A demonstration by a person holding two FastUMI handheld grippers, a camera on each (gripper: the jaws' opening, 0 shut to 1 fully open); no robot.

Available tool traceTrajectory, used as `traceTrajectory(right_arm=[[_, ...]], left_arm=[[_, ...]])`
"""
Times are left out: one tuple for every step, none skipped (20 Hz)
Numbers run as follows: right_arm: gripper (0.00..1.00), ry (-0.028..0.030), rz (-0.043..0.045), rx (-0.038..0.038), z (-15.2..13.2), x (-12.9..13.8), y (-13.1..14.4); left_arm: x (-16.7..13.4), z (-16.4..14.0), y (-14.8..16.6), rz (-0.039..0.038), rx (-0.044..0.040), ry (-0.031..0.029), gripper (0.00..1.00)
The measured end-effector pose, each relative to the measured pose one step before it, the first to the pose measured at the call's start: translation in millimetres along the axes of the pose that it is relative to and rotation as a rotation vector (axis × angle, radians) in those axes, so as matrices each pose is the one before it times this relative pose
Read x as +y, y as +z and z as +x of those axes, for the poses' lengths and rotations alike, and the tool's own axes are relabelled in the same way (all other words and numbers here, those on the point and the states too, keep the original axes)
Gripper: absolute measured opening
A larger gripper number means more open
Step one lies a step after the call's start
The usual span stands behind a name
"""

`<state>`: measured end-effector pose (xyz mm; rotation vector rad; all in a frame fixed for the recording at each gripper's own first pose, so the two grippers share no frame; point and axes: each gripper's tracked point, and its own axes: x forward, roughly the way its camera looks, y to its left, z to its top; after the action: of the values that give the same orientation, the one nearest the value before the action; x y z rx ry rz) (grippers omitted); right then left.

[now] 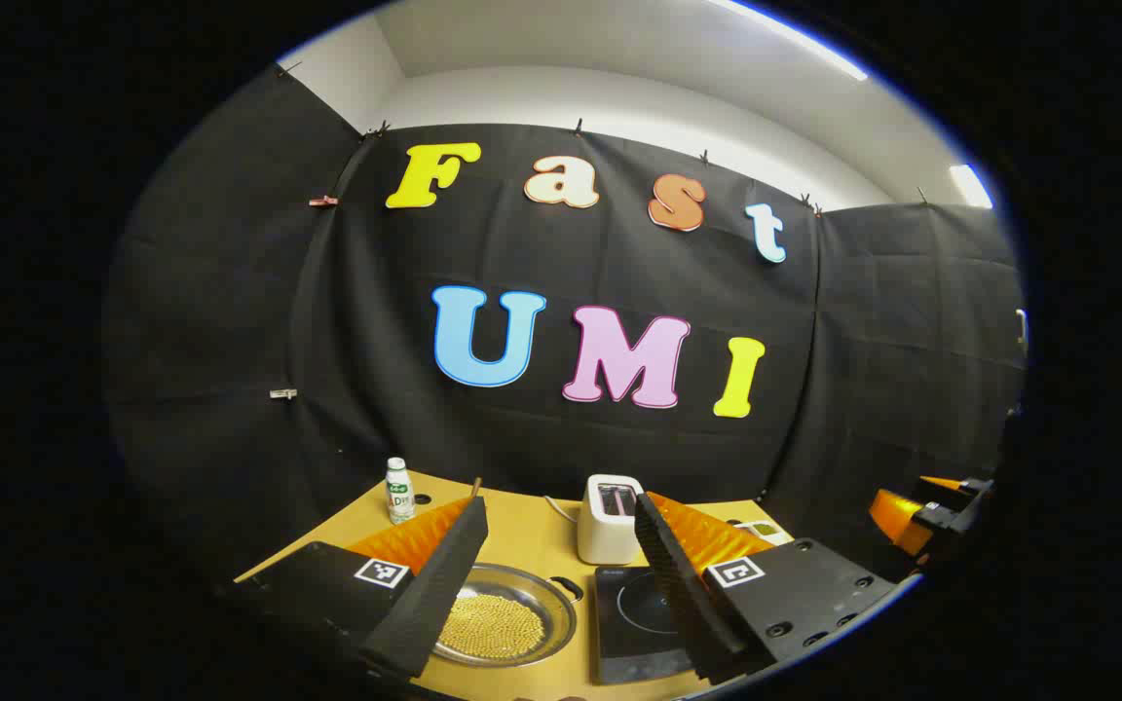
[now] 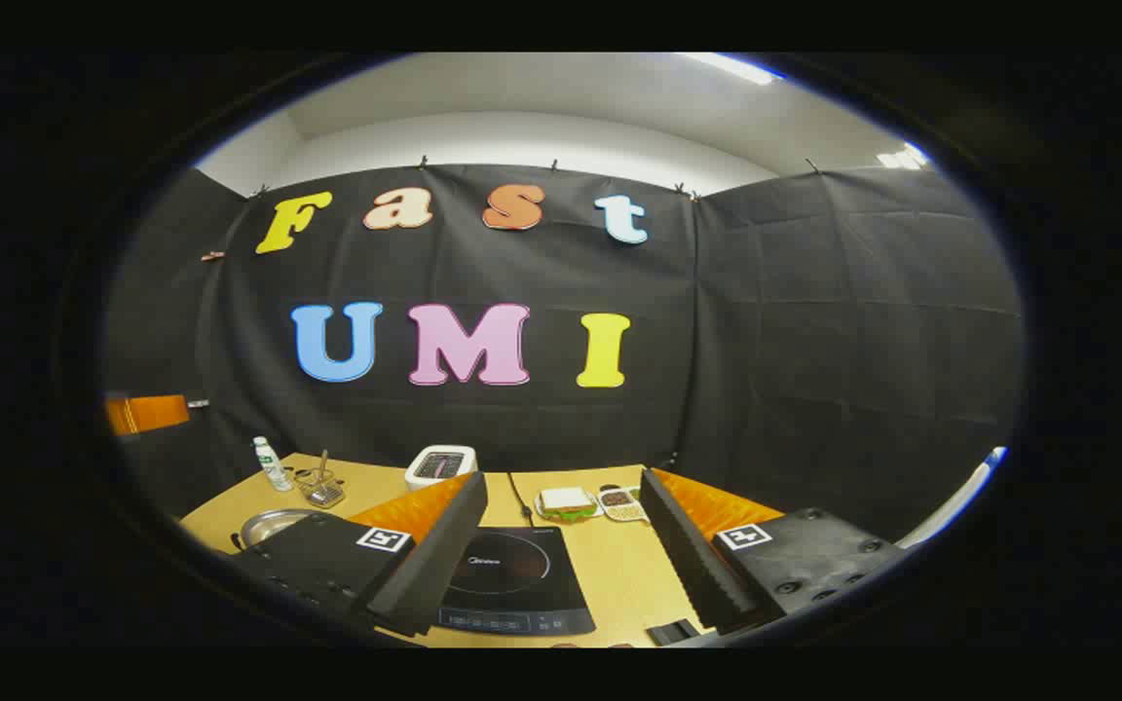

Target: First push the handle of the pot to place it horizontally, then grasp the pot with both hands and set it on the induction cooktop.

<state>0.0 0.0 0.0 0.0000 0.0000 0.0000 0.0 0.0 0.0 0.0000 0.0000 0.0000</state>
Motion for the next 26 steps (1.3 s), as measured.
traceTrajectory(right_arm=[[0.99, 0.00398, 0.0004, 0.0027, -0.45, 2.14, -0.99], [0.99, 0.00235, 0.00028, 0.00379, -1.0, 2.83, -1.21], [0.99, 0.00489, 0.00298, 0.00316, 0.24, 2.23, -0.9], [0.96, 0.00525, 0.00405, 0.00294, -0.11, 4.28, -0.86], [0.99, 0.00535, 0.00398, 0.00123, 0.28, 2.01, -0.24], [0.99, 0.00297, 0.00193, 0.00155, -0.53, 2.13, -1.16], [0.98, -0.00213, 0.00058, 0.00183, 1.02, 0.44, -0.84], [1.0, -0.00329, 0.00042, 0.00176, -0.97, -0.08, -2.37], [0.98, -0.0022, 0.00051, 0.00122, 0.28, 0.68, -0.26], [0.98, 0.00064, 0.00092, 0.00081, -1.47, 1.2, -0.76], [0.98, 0.00193, 0.00017, -0.00197, -0.85, 1.42, 0.27], [0.98, -0.00042, -0.00315, -0.00284, -1.51, 1.4, 1.3], [0.98, -0.00061, -0.00396, -0.00497, -1.3, -0.42, 1.33], [0.98, 0.00084, -0.00172, -0.00456, -1.15, 0.31, 0.87], [0.98, 0.00083, 0.00004, -0.00115, -1.14, 0.83, 0.58], [0.98, 0.00004, 0.00129, 0.00137, -0.04, 1.12, -1.31], [0.98, 0.00059, 0.00221, 0.00302, -0.45, 0.3, -0.34], [0.98, 0.00041, 0.00186, 0.00226, -1.0, 0.94, -0.72], [0.96, 0.00078, -0.00091, 0.00158, -0.2, 0.07, -0.51], [0.98, -0.00236, -0.00361, 0.00191, 0.26, -0.8, -1.77], [0.98, -0.00304, -0.00349, 0.00442, 0.21, -0.53, -0.79], [0.98, -0.0017, 0.00089, 0.00427, -0.95, -0.48, -1.81], [0.98, -0.00085, 0.00261, 0.00146, 0.32, -0.47, 0.37], [0.99, -0.00019, 0.00039, 0.00007, -0.8, -0.13, 0.56], [1.0, 0.00062, -0.00254, -0.00068, 0.24, 0.22, 0.68], [0.98, 0.00054, -0.00228, -0.00169, -0.4, -0.55, 0.68]], left_arm=[[2.82, -2.23, -5.26, 0.00284, 0.01001, 0.00564, 0.95], [0.64, -1.49, -3.36, -0.00084, 0.00787, -0.00212, 0.96], [-1.32, -1.08, -2.86, -0.00005, 0.00555, -0.00654, 0.96], [-1.07, -1.0, -1.33, 0.00491, 0.00299, -0.00525, 0.95], [0.56, -1.26, -2.96, 0.00766, 0.00582, -0.00205, 0.95], [0.65, -2.19, -1.51, 0.00398, 0.00607, 0.00006, 0.96], [-0.03, -0.13, -0.37, 0.00287, -0.00287, -0.00036, 0.96], [-1.26, -1.21, 1.72, 0.00323, -0.00275, -0.00315, 0.95], [-2.0, -0.87, -0.31, 0.00734, -0.00195, -0.00513, 0.95], [-1.68, -0.87, 0.65, 0.00815, -0.00218, -0.00512, 0.95], [-0.01, 0.21, -1.21, 0.0057, -0.00162, -0.00578, 0.95], [-0.46, -0.82, -0.17, 0.00374, -0.00022, -0.00393, 0.96], [0.99, 0.69, -1.32, 0.00914, -0.00011, 0.0025, 0.96], [2.47, 0.1, 1.36, 0.01753, -0.00343, 0.00873, 0.95], [2.35, 0.22, 0.46, 0.0161, -0.00326, 0.00792, 0.95], [0.57, 0.06, 0.26, 0.01005, -0.00362, 0.00341, 0.95], [-0.83, 0.45, -1.56, 0.00325, 0.00017, 0.00054, 0.93], [-0.54, 0.08, -1.18, 0.00166, 0.00381, -0.00193, 0.96], [-0.53, -0.17, -2.62, 0.00067, 0.00208, -0.0033, 0.95], [0.33, 0.31, -0.78, 0.00149, 0.00314, -0.00478, 0.96], [0.05, 0.29, -3.1, 0.00147, 0.00599, -0.00404, 0.96], [1.61, -0.03, -1.7, -0.00388, 0.00452, 0.00159, 0.96], [2.76, 0.23, -1.52, -0.00969, 0.00513, 0.00165, 0.96], [0.99, 0.82, -1.97, -0.01286, 0.00827, 0.00247, 0.95], [0.01, 0.99, -2.27, -0.0127, 0.00538, 0.0009, 0.95], [0.36, 0.19, -1.34, -0.0088, 0.00461, 0.00082, 0.97]])
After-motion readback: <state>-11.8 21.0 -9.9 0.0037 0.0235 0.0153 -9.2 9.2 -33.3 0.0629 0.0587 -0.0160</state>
